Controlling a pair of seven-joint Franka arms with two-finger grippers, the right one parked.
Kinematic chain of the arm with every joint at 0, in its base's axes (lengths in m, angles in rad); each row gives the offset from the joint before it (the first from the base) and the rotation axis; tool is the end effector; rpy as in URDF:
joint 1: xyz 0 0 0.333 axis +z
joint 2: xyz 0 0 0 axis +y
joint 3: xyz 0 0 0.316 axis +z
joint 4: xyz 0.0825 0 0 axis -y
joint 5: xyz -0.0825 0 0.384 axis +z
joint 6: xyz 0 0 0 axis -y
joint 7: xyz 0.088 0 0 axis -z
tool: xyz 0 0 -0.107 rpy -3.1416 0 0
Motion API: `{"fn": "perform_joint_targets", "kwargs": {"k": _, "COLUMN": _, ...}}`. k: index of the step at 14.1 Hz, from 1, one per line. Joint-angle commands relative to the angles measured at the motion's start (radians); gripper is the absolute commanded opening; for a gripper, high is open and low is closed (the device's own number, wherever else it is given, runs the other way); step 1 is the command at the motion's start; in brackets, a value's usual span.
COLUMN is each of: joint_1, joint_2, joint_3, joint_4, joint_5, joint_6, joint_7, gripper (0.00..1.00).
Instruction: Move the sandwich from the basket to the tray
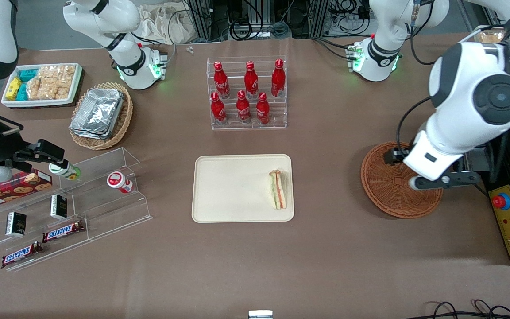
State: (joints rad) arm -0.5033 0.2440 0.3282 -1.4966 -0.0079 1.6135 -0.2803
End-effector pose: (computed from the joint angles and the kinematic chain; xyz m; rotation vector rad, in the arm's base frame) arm 0.6068 -0.1292 0.5260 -3.0398 -0.1542 0.1452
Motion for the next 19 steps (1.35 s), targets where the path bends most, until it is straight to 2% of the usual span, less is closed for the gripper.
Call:
{"fn": "perform_joint_targets", "kwargs": {"k": 1, "joint_1": -0.004, "joint_2": -0.008, "joint_3": 0.075, "joint_4": -0.004, "joint_5": -0.064, "joint_6": -0.014, "joint_7": 0.003, "gripper": 1.0}}
{"fn": "perform_joint_targets", "kwargs": {"k": 5, "joint_1": 0.002, "joint_2": -0.008, "joint_3": 0.075, "joint_4": -0.004, "joint_5": -0.066, "joint_6": -0.014, "joint_7": 0.003, "gripper": 1.0}}
{"fn": "perform_joint_targets", "kwargs": {"k": 6, "joint_1": 0.09, "joint_2": -0.005, "joint_3": 0.04, "joint_4": -0.004, "joint_5": -0.07, "joint_6": -0.012, "joint_7": 0.003, "gripper": 1.0}}
{"fn": "perform_joint_targets", "kwargs": {"k": 7, "joint_1": 0.165, "joint_2": -0.012, "joint_3": -0.079, "joint_4": -0.002, "joint_5": -0.067, "joint_6": -0.012, "joint_7": 0.004, "gripper": 1.0}}
{"fn": "perform_joint_targets", "kwargs": {"k": 8, "joint_1": 0.233, "joint_2": -0.014, "joint_3": -0.147, "joint_4": -0.002, "joint_5": -0.06, "joint_6": -0.009, "joint_7": 0.006, "gripper": 1.0}}
{"fn": "perform_joint_targets", "kwargs": {"k": 12, "joint_1": 0.426, "joint_2": -0.041, "joint_3": -0.326, "joint_4": 0.013, "joint_5": -0.055, "joint_6": -0.009, "joint_7": 0.095, "gripper": 1.0}}
{"fn": "perform_joint_targets", "kwargs": {"k": 14, "joint_1": 0.447, "joint_2": -0.061, "joint_3": -0.337, "joint_4": 0.01, "joint_5": -0.02, "joint_6": -0.007, "joint_7": 0.157, "gripper": 1.0}}
{"fn": "perform_joint_targets", "kwargs": {"k": 19, "joint_1": 0.445, "joint_2": -0.068, "joint_3": -0.333, "joint_4": 0.013, "joint_5": -0.014, "joint_6": -0.001, "joint_7": 0.217, "gripper": 1.0}}
